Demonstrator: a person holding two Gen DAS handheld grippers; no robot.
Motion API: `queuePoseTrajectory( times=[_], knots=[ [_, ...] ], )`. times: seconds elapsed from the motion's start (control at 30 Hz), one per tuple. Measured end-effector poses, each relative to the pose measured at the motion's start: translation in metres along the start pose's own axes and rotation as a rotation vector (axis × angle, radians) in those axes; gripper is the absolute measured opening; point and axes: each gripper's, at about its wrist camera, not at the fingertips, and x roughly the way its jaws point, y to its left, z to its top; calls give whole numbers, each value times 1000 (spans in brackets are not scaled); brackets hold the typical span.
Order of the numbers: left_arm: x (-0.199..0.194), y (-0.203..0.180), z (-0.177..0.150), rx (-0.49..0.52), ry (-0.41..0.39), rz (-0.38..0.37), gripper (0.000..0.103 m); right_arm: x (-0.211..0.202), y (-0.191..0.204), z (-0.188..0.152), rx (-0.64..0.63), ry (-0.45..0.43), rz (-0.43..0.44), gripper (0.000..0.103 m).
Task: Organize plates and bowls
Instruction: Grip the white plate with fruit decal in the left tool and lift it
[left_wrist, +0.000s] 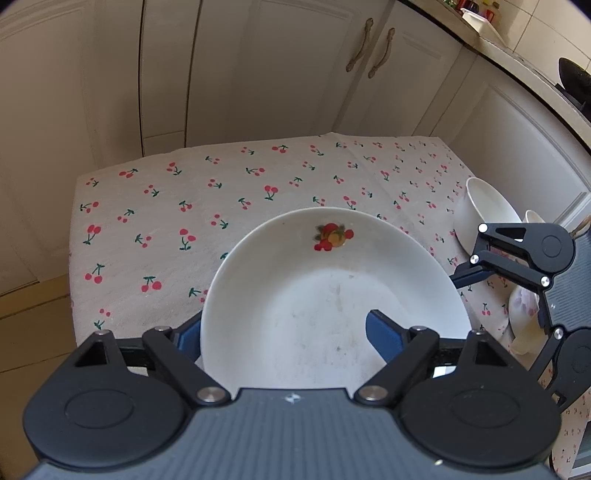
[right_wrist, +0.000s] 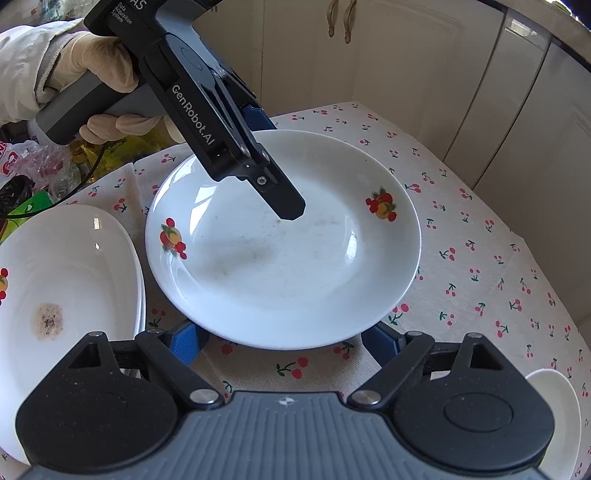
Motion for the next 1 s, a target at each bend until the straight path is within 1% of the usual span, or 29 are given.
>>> queuePoseTrajectory(
  times=[0.33, 0.7, 1.0],
  knots=[
    [3, 2, 3, 8, -7, -6, 87, 4, -4, 3, -6, 7, 7, 96],
    [2, 3, 2, 6, -21, -7, 88, -2, -2, -1, -8, -22, -14, 96],
    [0, 3, 0, 1, -29, -4, 88, -9, -3, -3, 12, -64, -2, 96]
  ],
)
